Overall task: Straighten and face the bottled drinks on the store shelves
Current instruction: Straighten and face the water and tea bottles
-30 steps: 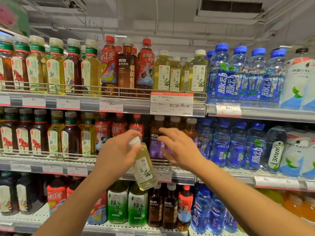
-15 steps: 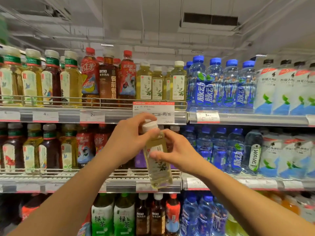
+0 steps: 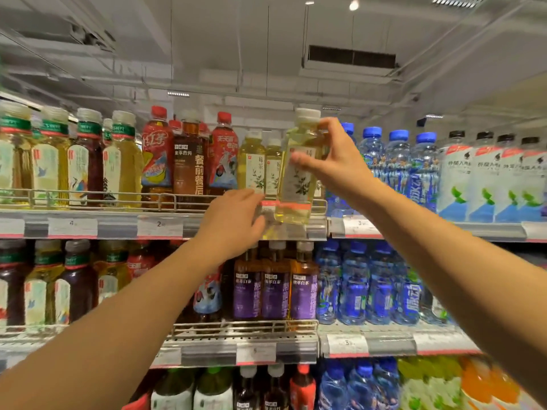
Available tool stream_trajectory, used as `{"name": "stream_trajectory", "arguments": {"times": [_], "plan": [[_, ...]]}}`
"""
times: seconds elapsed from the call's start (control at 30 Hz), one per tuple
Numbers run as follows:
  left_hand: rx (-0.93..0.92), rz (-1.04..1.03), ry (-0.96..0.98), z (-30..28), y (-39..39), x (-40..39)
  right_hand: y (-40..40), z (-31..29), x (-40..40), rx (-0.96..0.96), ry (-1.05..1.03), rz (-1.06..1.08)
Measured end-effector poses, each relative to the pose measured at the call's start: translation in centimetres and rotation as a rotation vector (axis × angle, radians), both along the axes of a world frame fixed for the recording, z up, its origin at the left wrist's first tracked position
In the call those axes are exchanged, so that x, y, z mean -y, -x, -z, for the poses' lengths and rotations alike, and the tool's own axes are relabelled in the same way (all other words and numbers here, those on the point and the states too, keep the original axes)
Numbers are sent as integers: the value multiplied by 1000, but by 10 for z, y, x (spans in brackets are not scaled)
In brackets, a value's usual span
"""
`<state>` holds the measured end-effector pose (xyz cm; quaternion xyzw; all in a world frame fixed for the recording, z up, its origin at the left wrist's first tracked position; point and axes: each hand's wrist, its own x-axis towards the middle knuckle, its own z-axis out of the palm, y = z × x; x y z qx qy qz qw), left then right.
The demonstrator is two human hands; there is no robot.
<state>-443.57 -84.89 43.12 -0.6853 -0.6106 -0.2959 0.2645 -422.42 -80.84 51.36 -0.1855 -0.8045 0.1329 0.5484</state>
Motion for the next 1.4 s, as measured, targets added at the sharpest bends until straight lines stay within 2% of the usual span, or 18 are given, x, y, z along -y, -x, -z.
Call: {"name": "stream_trajectory", "arguments": {"times": [0.23,0.6,0.77,0.93,1.03,1.17,1.4], "plan": [[-35,25,-71,12,18,-15,30,-47,-25,5,-35,111],[-64,35,-62,9,24,-18,52,-38,-50,36,24,199],[-48,13,-54,7,18,-15,53,-38,-62,144,92,235],[-20,-16,-36,3,13,-15,52,-35,-69,252,-94,291],[5,-39,-35,1,9,-15,54,-45,-71,381,-307,549],[48,-75,-26,-1,5,-15,54,-54,-88,506,-357,700],[63,-139,-40,-2,-4,-16,43,-55,-111,558,-383,644]]}}
